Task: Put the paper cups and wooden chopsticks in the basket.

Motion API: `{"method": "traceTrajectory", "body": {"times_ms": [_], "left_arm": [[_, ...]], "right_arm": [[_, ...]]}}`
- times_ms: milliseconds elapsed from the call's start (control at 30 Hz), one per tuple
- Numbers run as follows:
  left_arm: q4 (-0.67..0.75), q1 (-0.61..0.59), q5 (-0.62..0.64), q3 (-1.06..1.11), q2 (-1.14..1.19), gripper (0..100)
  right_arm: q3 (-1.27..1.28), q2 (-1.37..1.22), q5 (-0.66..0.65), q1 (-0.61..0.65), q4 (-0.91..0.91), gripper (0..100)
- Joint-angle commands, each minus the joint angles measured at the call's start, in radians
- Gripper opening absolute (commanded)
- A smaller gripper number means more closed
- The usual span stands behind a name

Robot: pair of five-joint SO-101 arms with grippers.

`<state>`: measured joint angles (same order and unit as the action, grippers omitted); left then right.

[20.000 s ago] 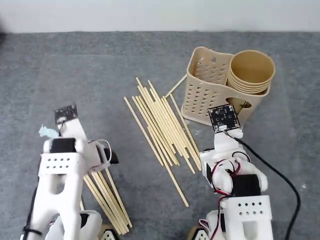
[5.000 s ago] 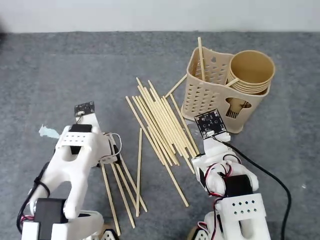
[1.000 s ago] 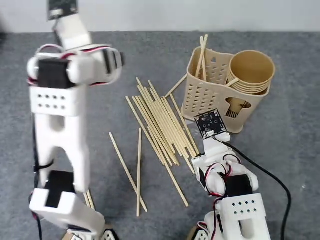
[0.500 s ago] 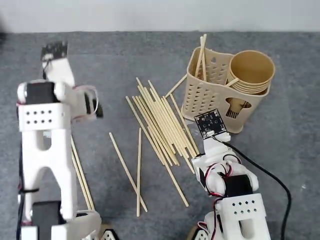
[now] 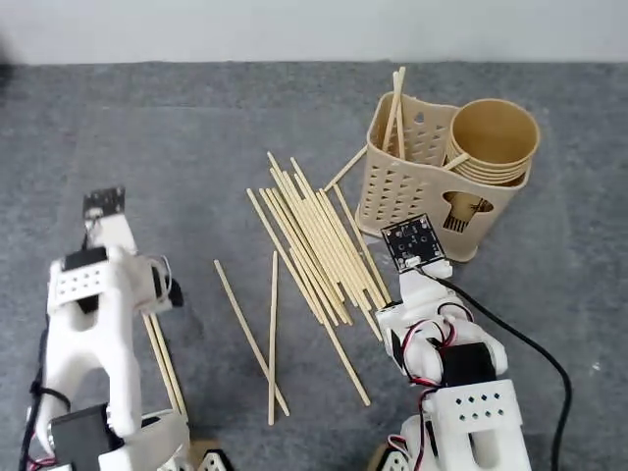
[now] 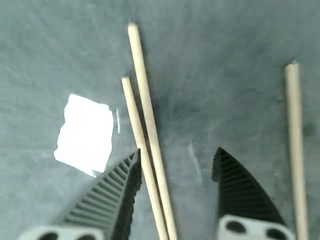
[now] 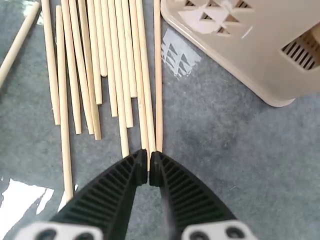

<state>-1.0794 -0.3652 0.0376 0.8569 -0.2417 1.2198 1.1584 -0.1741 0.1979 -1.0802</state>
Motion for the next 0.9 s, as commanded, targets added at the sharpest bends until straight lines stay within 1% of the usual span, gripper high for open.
{"method": "traceTrajectory", "body": {"times_ms": [0, 267, 400, 533, 600, 733, 767, 867], "left_arm": [[0.097, -0.009, -0.018, 0.077, -0.046, 22], [0.109, -0.011, -0.018, 0.124, -0.025, 22], [0.107, -0.035, -0.02, 0.111, 0.058, 22], [0.064, -0.051, -0.02, 0.035, 0.16, 22], [0.055, -0.051, -0.018, -0.001, 0.209, 18], [0.028, -0.044, -0.018, -0.068, 0.281, 3], [0.028, -0.044, -0.018, -0.073, 0.285, 1], [0.028, -0.044, -0.018, -0.07, 0.284, 2]], "right_arm": [[-0.003, 0.019, -0.012, -0.001, 0.019, 3.3], [-0.003, 0.019, -0.012, -0.001, 0.019, 3.3], [-0.003, 0.019, -0.012, -0.001, 0.018, 3.3], [-0.003, 0.019, -0.012, -0.001, 0.019, 3.3], [-0.003, 0.019, -0.012, -0.001, 0.019, 3.3], [-0.003, 0.019, -0.012, -0.001, 0.019, 3.3], [-0.003, 0.019, -0.012, -0.001, 0.019, 3.3], [-0.003, 0.019, -0.012, -0.001, 0.019, 3.3]]}}
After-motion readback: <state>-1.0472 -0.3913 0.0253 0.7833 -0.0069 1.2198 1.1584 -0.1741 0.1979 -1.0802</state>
